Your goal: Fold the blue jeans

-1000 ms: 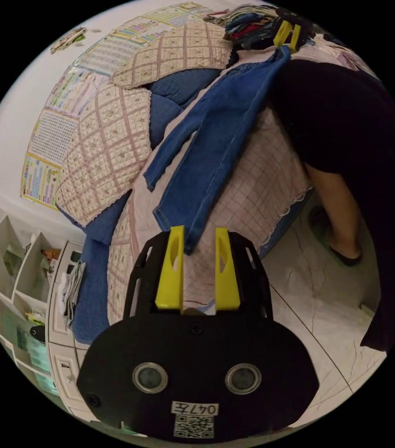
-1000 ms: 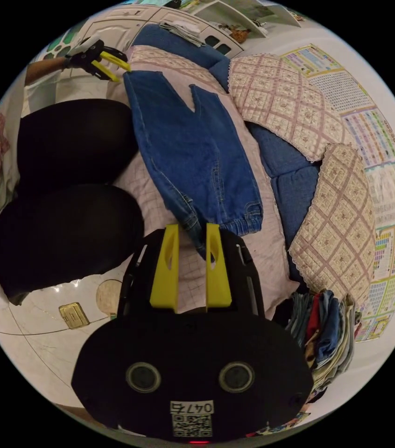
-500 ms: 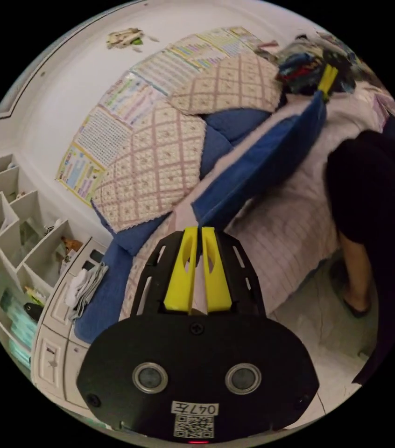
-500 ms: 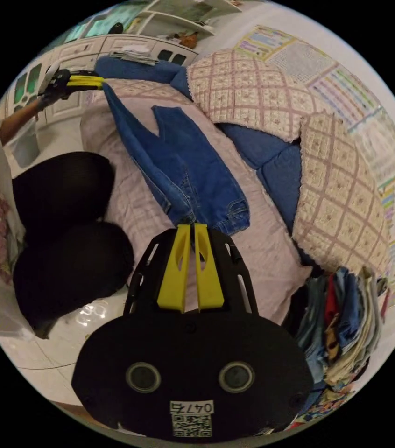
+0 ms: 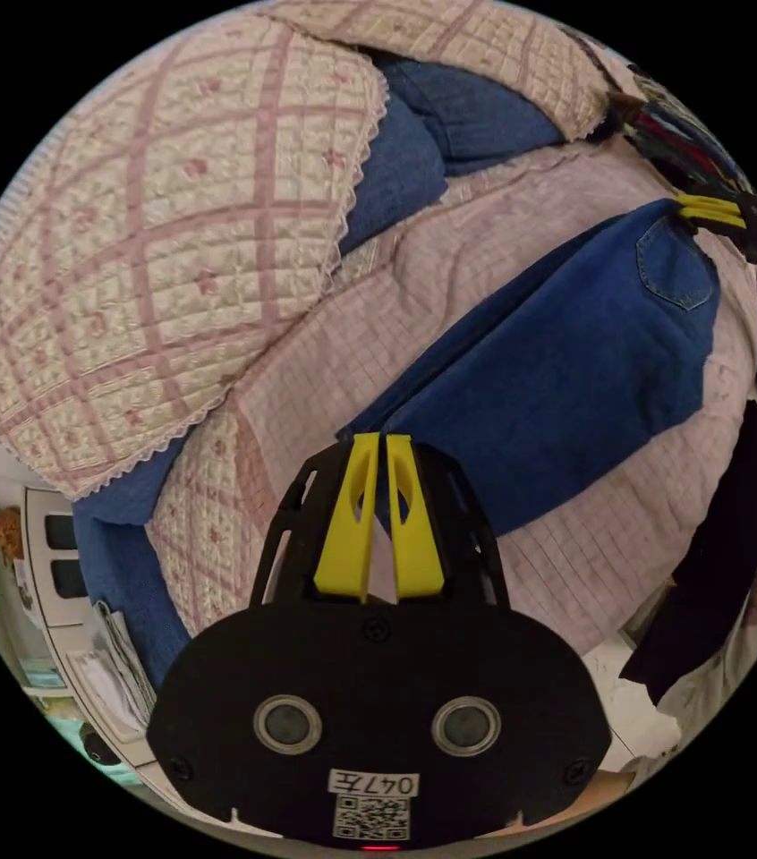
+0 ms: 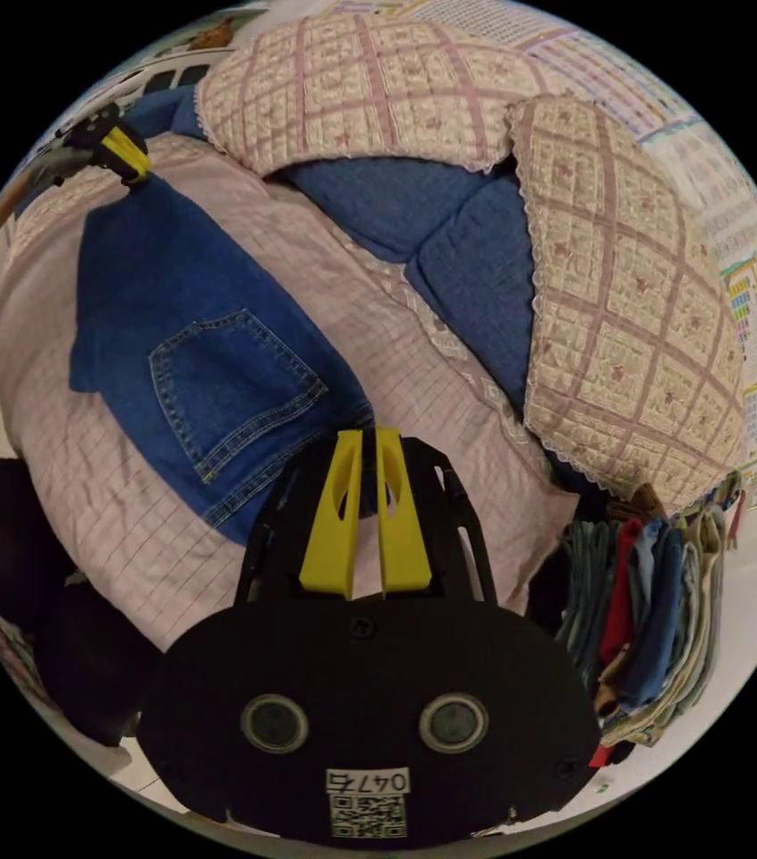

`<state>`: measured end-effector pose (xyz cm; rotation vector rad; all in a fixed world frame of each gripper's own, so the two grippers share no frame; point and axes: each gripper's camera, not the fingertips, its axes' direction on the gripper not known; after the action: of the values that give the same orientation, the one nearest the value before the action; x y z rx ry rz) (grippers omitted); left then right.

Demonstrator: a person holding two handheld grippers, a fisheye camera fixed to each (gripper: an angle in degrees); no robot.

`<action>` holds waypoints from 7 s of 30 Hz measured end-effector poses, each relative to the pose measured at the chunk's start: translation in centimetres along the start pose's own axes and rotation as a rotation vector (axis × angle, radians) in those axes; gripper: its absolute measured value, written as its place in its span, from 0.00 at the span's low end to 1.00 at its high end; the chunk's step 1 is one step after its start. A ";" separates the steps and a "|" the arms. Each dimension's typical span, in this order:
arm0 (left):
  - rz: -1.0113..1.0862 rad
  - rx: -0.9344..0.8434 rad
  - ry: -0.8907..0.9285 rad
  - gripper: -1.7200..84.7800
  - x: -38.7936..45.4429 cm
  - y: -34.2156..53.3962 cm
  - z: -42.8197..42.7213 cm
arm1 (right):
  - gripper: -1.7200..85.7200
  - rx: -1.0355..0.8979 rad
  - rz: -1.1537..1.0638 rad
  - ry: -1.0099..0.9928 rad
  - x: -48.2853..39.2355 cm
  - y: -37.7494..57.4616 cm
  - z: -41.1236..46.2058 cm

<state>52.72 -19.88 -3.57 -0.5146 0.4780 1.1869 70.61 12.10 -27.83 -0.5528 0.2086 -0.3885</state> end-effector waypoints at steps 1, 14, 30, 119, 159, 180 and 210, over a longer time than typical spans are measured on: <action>-0.002 -0.019 0.010 0.03 -1.2 -0.6 1.2 | 0.03 -0.007 0.015 -0.014 0.6 -0.1 0.6; -0.360 0.387 0.209 0.12 -9.8 14.8 -1.9 | 0.16 0.282 0.307 -0.364 8.8 10.0 -2.0; -0.457 0.381 0.569 0.14 5.7 11.8 8.9 | 0.02 0.214 0.168 -0.342 9.4 7.0 -3.8; -0.456 0.462 0.092 0.02 -8.6 5.4 9.1 | 0.14 0.114 -0.034 -0.434 -29.0 -9.9 10.1; -1.192 0.726 0.974 0.17 -9.5 21.4 36.0 | 0.05 0.255 -0.389 -0.270 -55.2 -22.6 10.4; -1.301 0.711 1.103 0.11 -9.5 22.1 39.1 | 0.04 0.256 -0.205 -0.592 -48.6 -23.9 13.1; -0.462 0.746 0.715 0.01 2.5 21.7 -2.2 | 0.26 0.228 -0.348 -0.520 -35.5 -16.7 13.3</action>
<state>32.67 -13.07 -9.51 -0.3488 1.2725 0.2918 37.34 19.90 -4.52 -0.4472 -0.4339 -0.5817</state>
